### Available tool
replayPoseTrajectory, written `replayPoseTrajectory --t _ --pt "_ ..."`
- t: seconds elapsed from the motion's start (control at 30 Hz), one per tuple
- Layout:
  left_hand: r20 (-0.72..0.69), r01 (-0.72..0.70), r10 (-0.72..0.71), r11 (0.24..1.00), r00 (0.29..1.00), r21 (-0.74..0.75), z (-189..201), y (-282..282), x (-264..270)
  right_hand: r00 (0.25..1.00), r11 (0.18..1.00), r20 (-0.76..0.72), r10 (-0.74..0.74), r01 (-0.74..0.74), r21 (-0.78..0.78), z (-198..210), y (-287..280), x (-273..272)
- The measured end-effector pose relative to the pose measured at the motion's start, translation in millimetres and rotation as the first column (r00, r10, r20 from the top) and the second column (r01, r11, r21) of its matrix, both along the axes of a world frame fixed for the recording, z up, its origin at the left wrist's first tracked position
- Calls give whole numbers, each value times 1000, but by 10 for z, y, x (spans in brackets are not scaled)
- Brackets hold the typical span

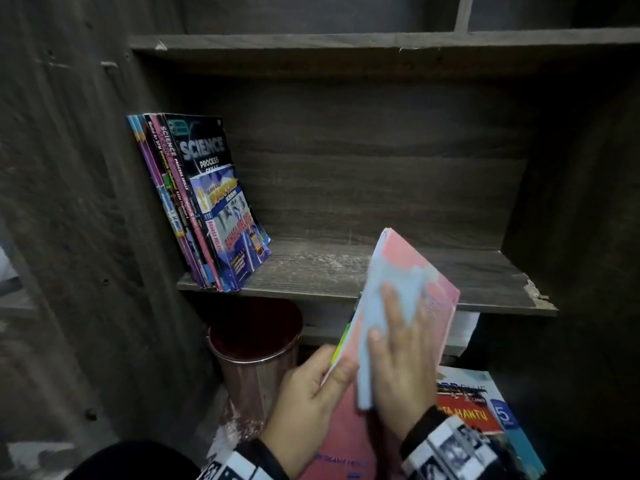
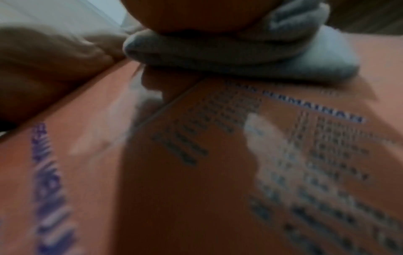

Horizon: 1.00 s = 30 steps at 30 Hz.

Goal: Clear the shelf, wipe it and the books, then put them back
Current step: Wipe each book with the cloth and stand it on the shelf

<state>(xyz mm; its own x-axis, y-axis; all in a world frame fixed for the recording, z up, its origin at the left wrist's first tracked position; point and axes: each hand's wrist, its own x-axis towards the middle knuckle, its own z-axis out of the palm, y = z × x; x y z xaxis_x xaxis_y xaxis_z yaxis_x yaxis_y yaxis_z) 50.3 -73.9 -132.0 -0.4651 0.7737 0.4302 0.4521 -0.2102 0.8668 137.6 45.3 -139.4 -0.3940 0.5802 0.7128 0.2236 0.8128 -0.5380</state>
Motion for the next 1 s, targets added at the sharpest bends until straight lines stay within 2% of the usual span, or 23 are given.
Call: replayPoseTrajectory --t 0.07,0.1,0.13,0.2,0.23,0.3,0.33,0.37,0.43,0.5,0.53,0.6,0.67,0.73,0.83,0.93,1.0 --pt "44 17 -18 1000 999 21 30 -5 -11 996 962 36 79 -85 260 1 -24 9" --pt "46 19 -20 1000 999 22 51 -13 -8 997 952 28 72 -77 296 20 40 27" --pt "41 13 -14 1000 999 24 73 -25 -2 999 965 0 37 -36 260 28 132 54" --pt "34 -2 1 1000 999 31 109 -49 16 994 998 -83 -68 67 -15 47 368 118" --pt "35 -4 3 999 999 35 117 -53 24 985 973 -114 -133 108 -206 55 487 158" --pt "32 -2 1 1000 999 24 100 -62 33 953 853 -143 -267 164 -496 76 613 205" --pt "29 3 -3 1000 1000 13 93 -67 41 946 814 -129 -297 180 -552 91 586 196" --pt "20 5 -5 1000 1000 9 80 -61 45 950 817 -111 -292 187 -545 104 504 162" --pt "34 -10 8 999 999 35 59 -21 43 976 918 -55 -209 176 -356 68 219 67" --pt "140 -91 80 993 987 73 41 40 14 984 988 103 -144 149 -42 -55 -136 -12" --pt "237 -138 115 987 965 84 36 68 -11 977 989 169 -127 112 97 -145 -282 -41" --pt "424 -185 127 978 897 99 25 101 -43 964 964 244 -102 36 262 -290 -527 -91" --pt "517 -213 133 972 845 99 53 102 -53 964 940 246 -104 15 339 -381 -646 -102" --pt "548 -219 130 971 826 100 86 99 -65 963 923 260 -75 -32 383 -423 -619 -75" --pt "500 -202 113 971 859 128 131 75 -74 950 947 311 14 -112 300 -336 -418 -16" --pt "325 -136 92 984 941 116 139 10 -57 977 994 183 -105 98 45 -135 -81 20" --pt "250 -92 66 991 966 94 131 -41 -35 981 957 105 -166 186 -221 37 155 74"
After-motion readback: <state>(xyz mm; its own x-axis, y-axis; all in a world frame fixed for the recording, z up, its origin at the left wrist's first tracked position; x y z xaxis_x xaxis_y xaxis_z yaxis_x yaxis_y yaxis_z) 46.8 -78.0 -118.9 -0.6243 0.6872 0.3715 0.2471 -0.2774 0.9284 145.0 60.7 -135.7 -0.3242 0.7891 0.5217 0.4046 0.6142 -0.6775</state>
